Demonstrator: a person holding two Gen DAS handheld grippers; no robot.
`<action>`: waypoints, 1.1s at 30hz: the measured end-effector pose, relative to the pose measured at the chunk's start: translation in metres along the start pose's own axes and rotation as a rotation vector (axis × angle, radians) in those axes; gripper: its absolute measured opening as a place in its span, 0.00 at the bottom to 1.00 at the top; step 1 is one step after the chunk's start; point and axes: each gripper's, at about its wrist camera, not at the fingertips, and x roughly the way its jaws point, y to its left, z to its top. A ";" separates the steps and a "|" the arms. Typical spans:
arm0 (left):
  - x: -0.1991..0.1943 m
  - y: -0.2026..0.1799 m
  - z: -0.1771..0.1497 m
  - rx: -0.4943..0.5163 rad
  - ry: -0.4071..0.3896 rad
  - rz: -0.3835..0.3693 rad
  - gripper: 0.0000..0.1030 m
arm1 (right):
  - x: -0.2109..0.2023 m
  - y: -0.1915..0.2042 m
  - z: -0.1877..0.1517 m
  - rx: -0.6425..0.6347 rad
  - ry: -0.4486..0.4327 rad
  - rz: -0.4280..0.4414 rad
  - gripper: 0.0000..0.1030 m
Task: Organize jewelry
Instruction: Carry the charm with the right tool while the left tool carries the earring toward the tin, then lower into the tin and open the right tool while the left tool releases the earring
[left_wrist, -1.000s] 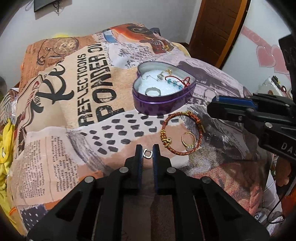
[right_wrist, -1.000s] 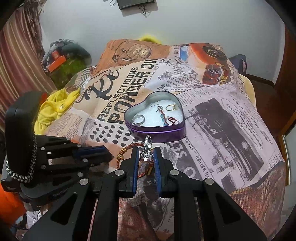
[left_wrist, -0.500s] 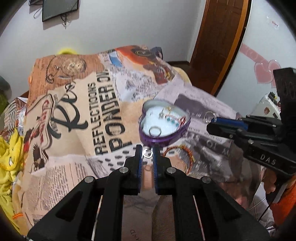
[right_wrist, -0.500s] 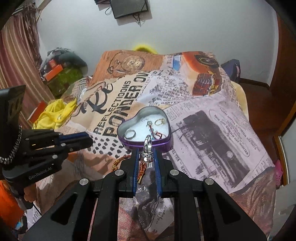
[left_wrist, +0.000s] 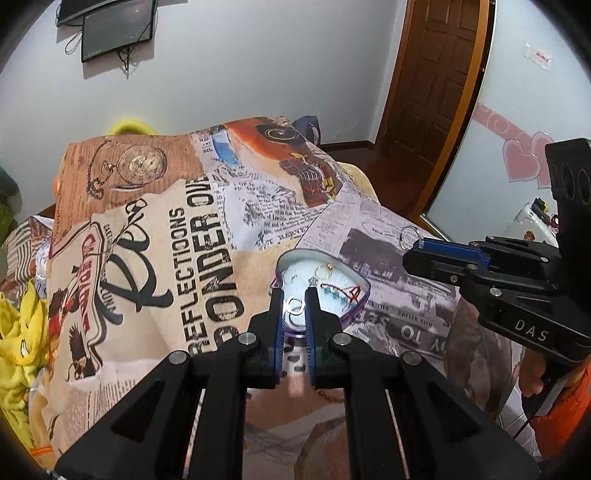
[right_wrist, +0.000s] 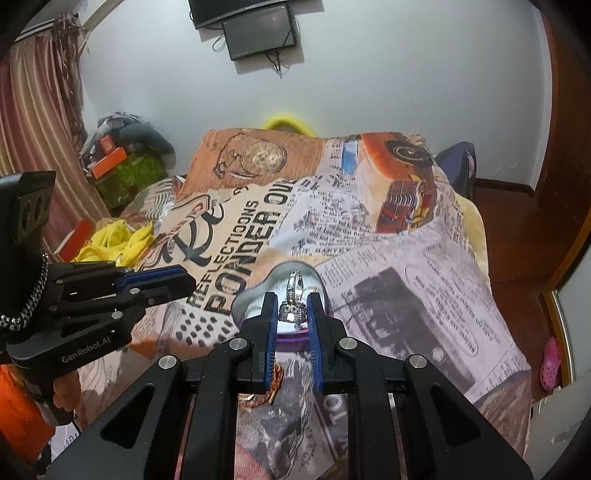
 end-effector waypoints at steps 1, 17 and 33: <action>0.001 0.000 0.002 0.003 -0.002 -0.001 0.09 | 0.001 -0.001 0.002 -0.001 -0.004 0.001 0.14; 0.042 0.003 0.015 0.005 0.041 -0.021 0.09 | 0.028 -0.008 0.008 -0.011 0.023 0.014 0.14; 0.082 0.006 0.013 0.003 0.136 -0.066 0.09 | 0.060 -0.010 0.003 -0.052 0.120 0.027 0.14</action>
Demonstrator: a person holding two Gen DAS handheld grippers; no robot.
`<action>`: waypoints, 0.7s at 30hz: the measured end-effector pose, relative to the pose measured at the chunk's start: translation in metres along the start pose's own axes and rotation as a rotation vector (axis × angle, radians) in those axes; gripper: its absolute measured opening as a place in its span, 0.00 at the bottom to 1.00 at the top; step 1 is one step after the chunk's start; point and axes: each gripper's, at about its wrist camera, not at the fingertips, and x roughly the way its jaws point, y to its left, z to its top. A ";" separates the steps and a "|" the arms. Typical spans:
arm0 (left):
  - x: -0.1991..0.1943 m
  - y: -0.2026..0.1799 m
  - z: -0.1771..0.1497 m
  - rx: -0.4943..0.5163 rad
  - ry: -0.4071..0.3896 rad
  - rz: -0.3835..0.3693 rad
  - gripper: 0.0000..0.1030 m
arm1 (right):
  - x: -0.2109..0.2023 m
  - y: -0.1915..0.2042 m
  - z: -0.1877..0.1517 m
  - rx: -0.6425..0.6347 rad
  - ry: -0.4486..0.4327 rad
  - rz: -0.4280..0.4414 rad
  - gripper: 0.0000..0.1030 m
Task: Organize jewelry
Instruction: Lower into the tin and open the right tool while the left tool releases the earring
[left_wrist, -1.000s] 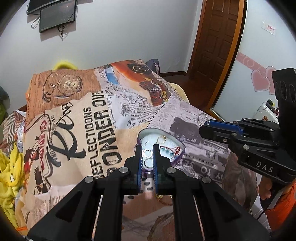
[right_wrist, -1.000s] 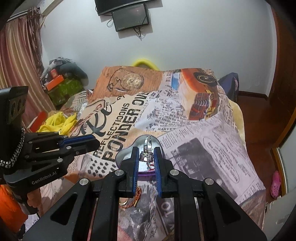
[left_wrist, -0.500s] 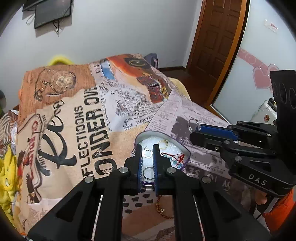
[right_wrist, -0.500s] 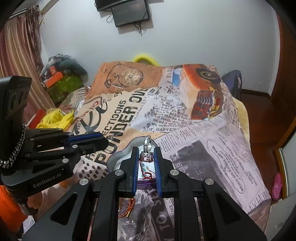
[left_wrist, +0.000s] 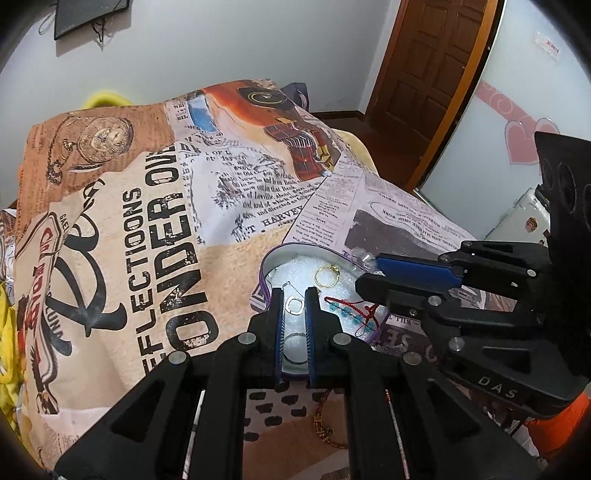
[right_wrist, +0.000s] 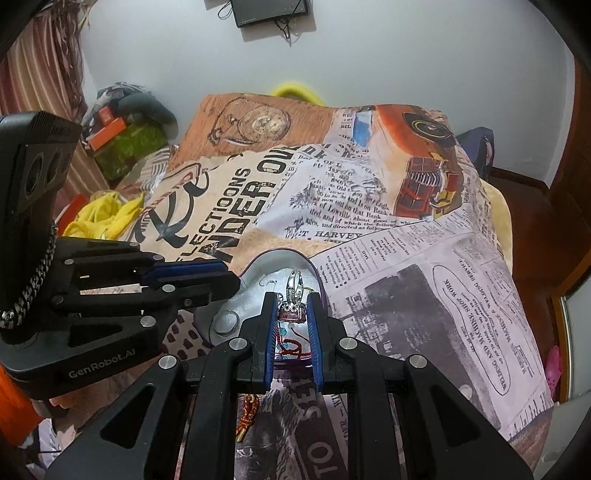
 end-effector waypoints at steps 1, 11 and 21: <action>0.001 0.000 0.000 0.003 0.003 0.000 0.09 | 0.001 0.000 0.000 -0.003 0.002 -0.001 0.14; 0.002 -0.004 0.000 0.016 0.005 -0.005 0.09 | 0.004 0.001 0.001 -0.018 0.012 -0.007 0.14; -0.011 -0.005 0.002 0.013 -0.009 0.000 0.09 | -0.003 0.002 0.003 -0.009 0.014 -0.007 0.15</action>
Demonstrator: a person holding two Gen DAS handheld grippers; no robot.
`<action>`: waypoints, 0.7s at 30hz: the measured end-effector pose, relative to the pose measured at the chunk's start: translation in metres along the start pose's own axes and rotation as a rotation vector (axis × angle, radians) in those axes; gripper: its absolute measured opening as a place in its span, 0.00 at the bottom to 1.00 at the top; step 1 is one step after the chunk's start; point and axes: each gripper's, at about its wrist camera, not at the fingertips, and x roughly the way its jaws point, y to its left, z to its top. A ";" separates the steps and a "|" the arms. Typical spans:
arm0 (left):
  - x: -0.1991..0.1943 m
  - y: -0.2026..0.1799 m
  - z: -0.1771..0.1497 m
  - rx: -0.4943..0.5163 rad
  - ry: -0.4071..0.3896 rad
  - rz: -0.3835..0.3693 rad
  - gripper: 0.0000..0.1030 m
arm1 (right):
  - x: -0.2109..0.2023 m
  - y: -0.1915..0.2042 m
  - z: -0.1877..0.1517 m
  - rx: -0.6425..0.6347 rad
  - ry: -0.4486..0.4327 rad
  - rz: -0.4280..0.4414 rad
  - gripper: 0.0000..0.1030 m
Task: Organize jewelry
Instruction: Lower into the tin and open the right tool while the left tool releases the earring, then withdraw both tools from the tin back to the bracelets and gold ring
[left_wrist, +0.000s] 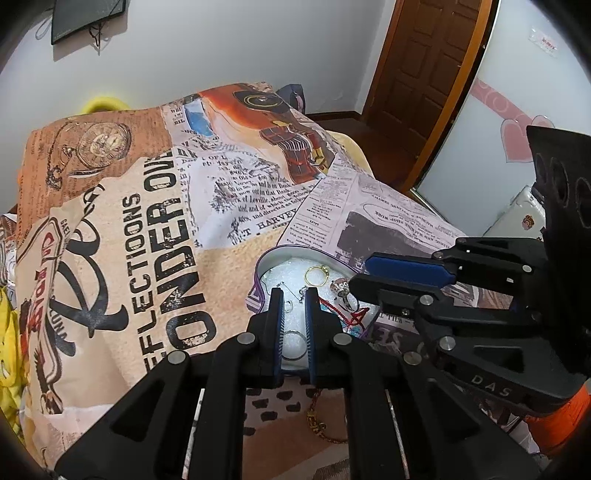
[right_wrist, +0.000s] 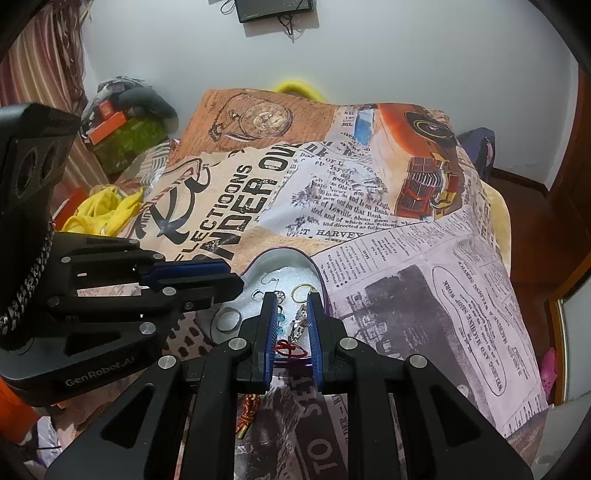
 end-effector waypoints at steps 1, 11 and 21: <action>-0.003 0.000 0.000 0.000 -0.005 0.005 0.09 | -0.002 0.000 0.000 0.002 -0.004 -0.001 0.16; -0.034 -0.002 -0.007 -0.003 -0.046 0.058 0.30 | -0.027 0.004 -0.001 0.011 -0.036 -0.025 0.21; -0.060 -0.009 -0.024 -0.002 -0.051 0.077 0.33 | -0.051 0.011 -0.012 0.026 -0.056 -0.029 0.34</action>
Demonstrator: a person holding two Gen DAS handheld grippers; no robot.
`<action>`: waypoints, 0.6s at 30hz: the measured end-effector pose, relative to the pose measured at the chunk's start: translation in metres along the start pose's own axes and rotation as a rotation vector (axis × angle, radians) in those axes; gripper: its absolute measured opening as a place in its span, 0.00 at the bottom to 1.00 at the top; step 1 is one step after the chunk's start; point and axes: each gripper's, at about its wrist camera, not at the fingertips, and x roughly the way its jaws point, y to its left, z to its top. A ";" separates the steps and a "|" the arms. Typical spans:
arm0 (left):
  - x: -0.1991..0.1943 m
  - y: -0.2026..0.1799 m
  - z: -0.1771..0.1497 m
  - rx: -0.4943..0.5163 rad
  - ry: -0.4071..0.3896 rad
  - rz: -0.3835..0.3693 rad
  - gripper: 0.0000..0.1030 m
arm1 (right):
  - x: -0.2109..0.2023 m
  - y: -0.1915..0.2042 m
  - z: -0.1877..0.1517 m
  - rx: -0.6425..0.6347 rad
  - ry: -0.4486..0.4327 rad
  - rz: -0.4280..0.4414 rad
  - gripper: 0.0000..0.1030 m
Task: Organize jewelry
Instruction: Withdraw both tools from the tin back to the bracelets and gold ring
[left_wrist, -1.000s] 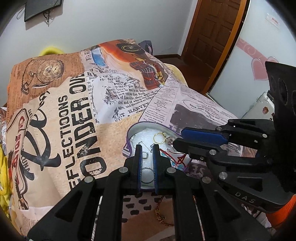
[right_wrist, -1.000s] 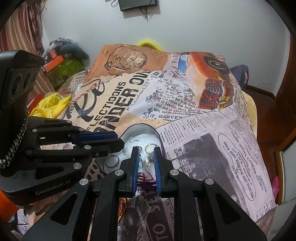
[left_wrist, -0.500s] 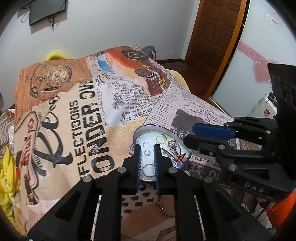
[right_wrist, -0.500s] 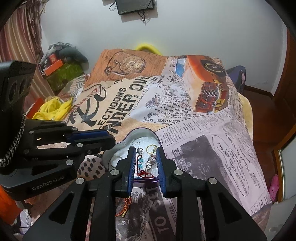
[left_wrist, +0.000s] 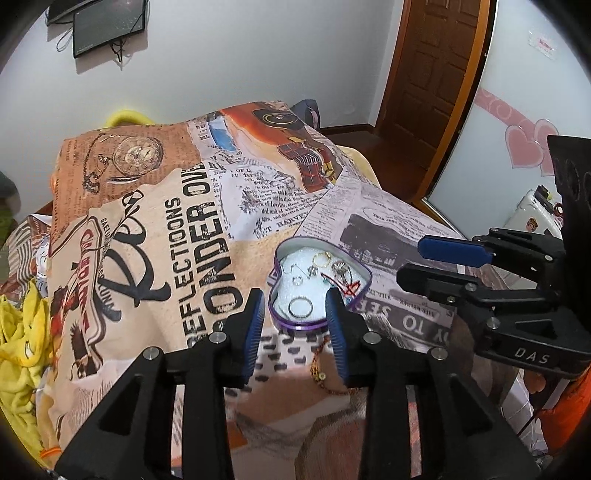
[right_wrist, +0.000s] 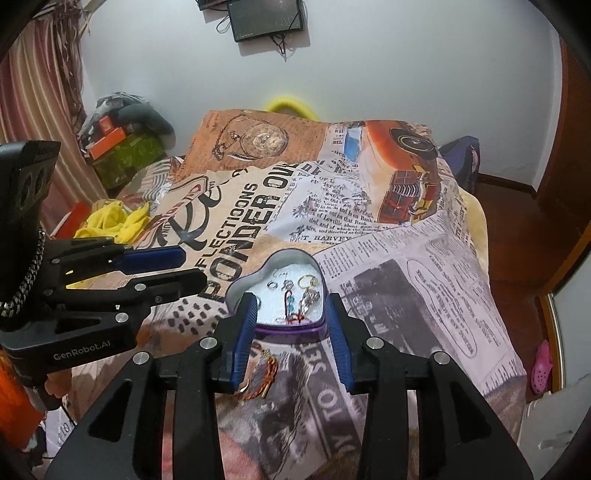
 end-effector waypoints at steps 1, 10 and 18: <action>-0.001 -0.001 -0.003 0.000 0.003 0.001 0.33 | -0.001 0.001 -0.002 0.000 0.002 0.000 0.34; 0.012 -0.007 -0.031 0.004 0.085 0.006 0.33 | -0.004 0.002 -0.023 0.008 0.034 -0.017 0.34; 0.033 -0.015 -0.052 0.000 0.152 -0.011 0.33 | 0.005 0.002 -0.043 0.028 0.084 -0.006 0.34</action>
